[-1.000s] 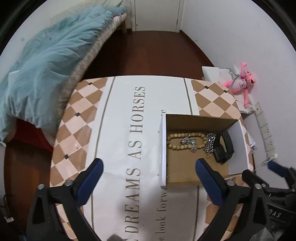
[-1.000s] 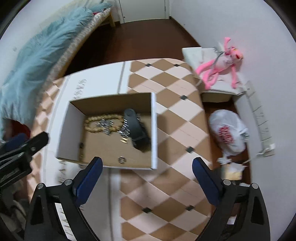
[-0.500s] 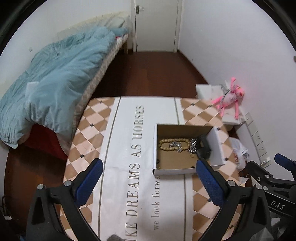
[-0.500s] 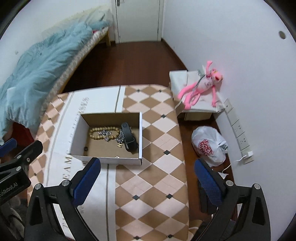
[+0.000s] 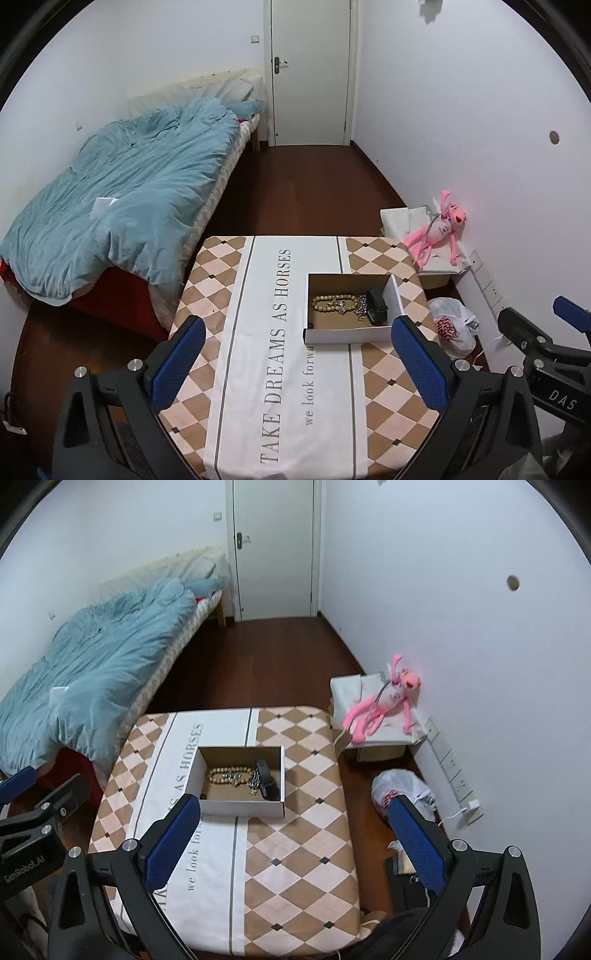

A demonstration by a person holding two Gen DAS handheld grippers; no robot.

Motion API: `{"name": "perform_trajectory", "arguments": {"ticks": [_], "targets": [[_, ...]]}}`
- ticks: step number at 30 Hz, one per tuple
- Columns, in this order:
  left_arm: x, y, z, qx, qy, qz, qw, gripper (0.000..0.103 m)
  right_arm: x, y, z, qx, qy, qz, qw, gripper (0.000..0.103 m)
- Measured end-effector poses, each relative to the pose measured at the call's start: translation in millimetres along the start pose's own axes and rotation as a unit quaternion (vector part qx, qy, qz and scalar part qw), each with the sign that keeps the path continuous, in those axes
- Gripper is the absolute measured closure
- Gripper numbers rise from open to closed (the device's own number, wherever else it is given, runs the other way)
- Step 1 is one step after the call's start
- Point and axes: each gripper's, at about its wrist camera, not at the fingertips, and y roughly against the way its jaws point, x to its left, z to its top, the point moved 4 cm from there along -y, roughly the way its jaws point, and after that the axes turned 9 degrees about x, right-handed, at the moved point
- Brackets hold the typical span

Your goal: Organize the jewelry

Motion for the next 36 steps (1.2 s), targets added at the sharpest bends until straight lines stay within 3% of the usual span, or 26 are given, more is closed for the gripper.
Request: {"name": "perform_trajectory", "arguments": {"ticks": [5,11,21,36], "targets": [[1,17,-3,-0.005,0.005,-0.006,1.0000,0.000,1,31,-3,-0.020,0.003,-0.002,1.000,0.000],[-1,21,-7,0.002,0.003,-0.010,0.9999,0.000,4,40,-7,-0.013,0.012,-0.001,1.000,0.000],[-10,9,4,0.020,0.000,-0.008,0.9998,0.000,-4,20,10,0.001,0.002,-0.003,1.000,0.000],[-6,-38,29,0.051,0.007,0.009,0.9986,0.000,-2,-45,41,0.049,0.001,-0.009,0.999,0.000]]}}
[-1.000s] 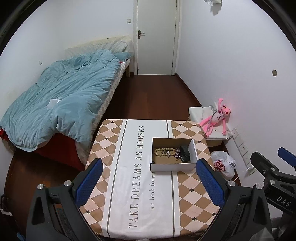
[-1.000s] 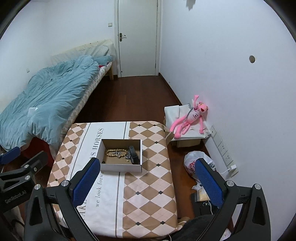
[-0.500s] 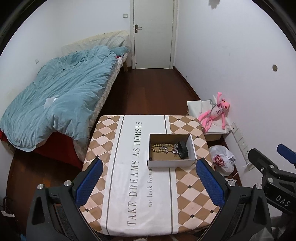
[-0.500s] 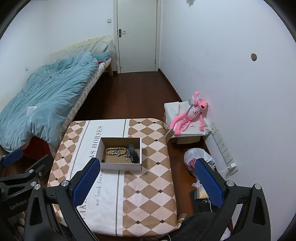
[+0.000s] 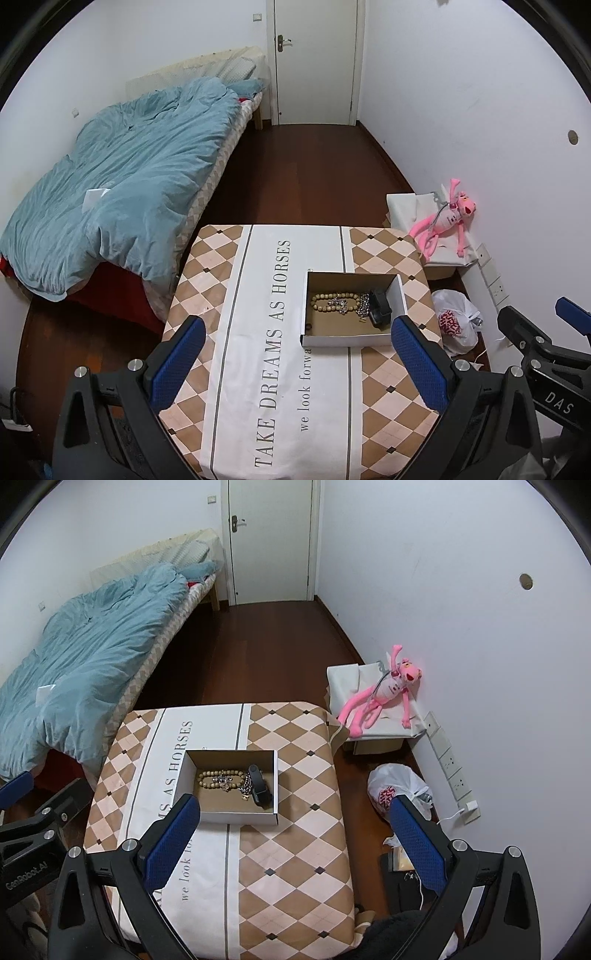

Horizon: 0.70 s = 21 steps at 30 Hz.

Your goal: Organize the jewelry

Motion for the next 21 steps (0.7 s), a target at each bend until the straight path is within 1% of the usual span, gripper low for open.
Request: {"name": "perform_trajectory", "arguments": {"ticks": [12,21], "targets": [[-7,-13,1,0.016,-0.011,0.004,0.9998,0.000,1,-24,-2,0.028,0.007,-0.004,1.000,0.000],[-10,-11,1,0.013,-0.012,-0.001,0.9998,0.000,-1,-20,-1,0.024,0.010,-0.008,1.000,0.000]]}}
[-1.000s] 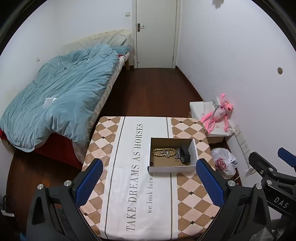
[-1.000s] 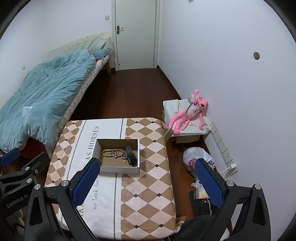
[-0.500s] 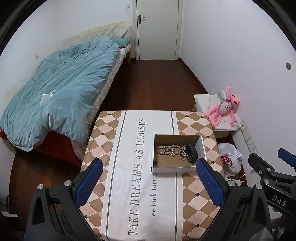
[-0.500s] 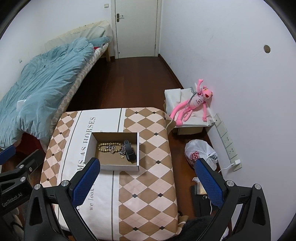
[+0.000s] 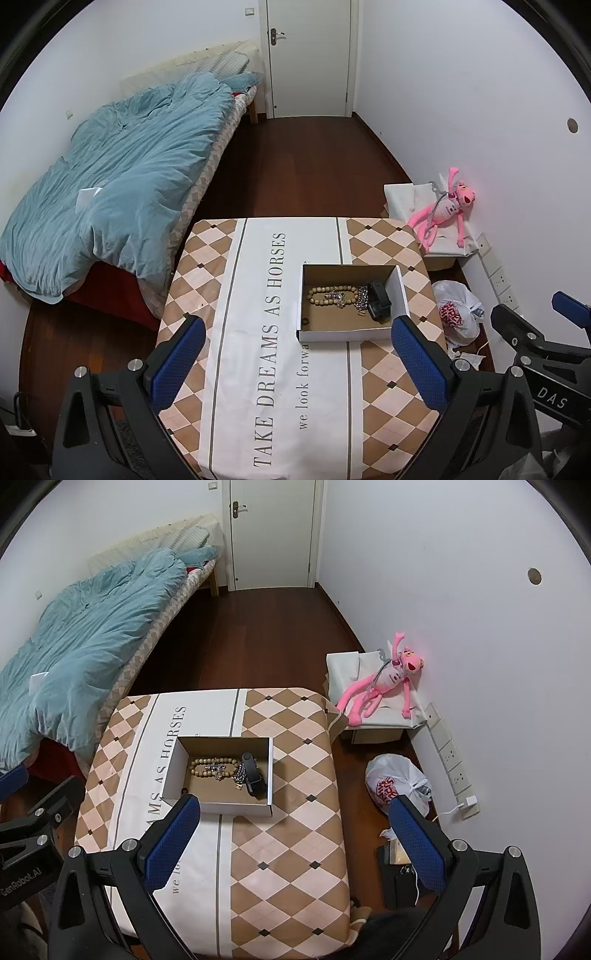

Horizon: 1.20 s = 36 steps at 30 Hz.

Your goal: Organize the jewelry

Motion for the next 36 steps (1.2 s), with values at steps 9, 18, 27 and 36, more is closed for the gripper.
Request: {"name": "perform_trajectory", "arguments": {"ticks": [9,18,27,36], "targets": [[2,1,0,-0.002,0.000,0.006,1.0000,0.000,3,2,0,0.001,0.006,0.005,1.000,0.000],[3,2,-1,-0.002,0.000,0.005,1.0000,0.000,3,2,1,0.001,0.005,0.006,1.000,0.000],[10,0,-6,0.006,0.003,0.003,1.0000,0.000,6,0,-1,0.008,0.009,0.005,1.000,0.000],[10,-7,-6,0.015,0.009,0.004,0.9998,0.000,9,-2,-2,0.013,0.013,0.005,1.000,0.000]]}}
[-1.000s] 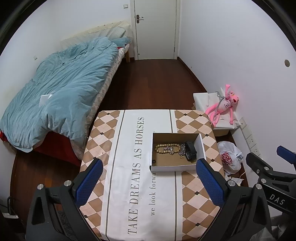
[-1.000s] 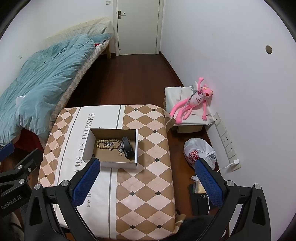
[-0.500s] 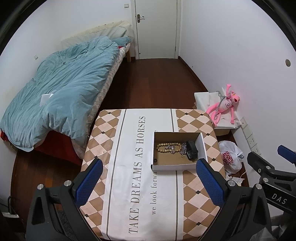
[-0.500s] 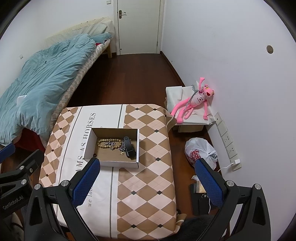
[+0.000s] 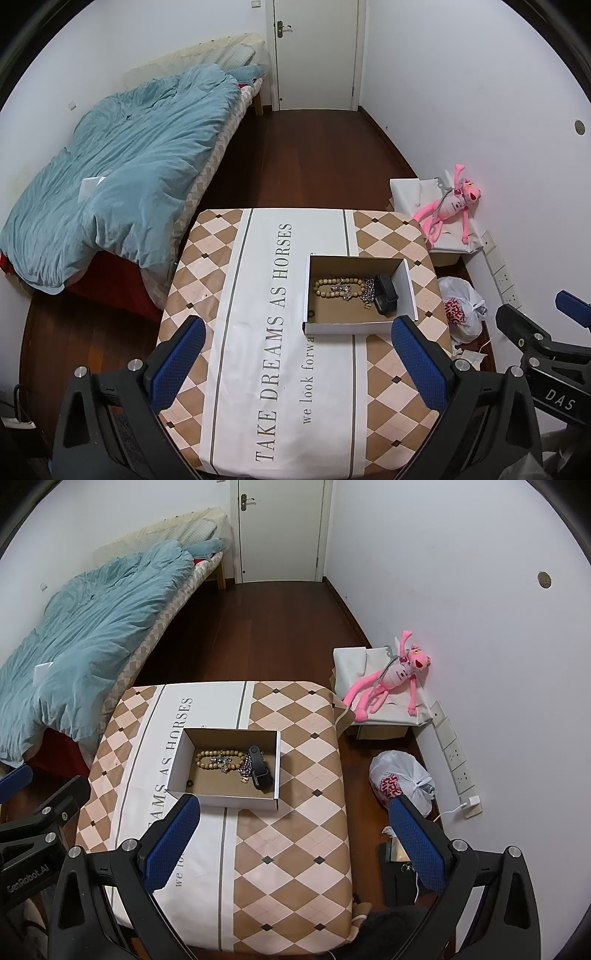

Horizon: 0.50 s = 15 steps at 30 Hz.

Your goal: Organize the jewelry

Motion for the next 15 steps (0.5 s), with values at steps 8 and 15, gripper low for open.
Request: {"name": "perform_trajectory", "arguments": {"ticks": [8,15], "targets": [[-1.0,-1.9,1.2,0.000,-0.003,0.001,1.0000,0.000,0.9,-2.2,-0.3,0.004,0.001,0.002,1.000,0.000],[-1.6,-1.8,1.1,0.000,-0.003,0.001,1.0000,0.000,0.8,-3.9,-0.4,0.006,-0.001,0.006,1.000,0.000]]}}
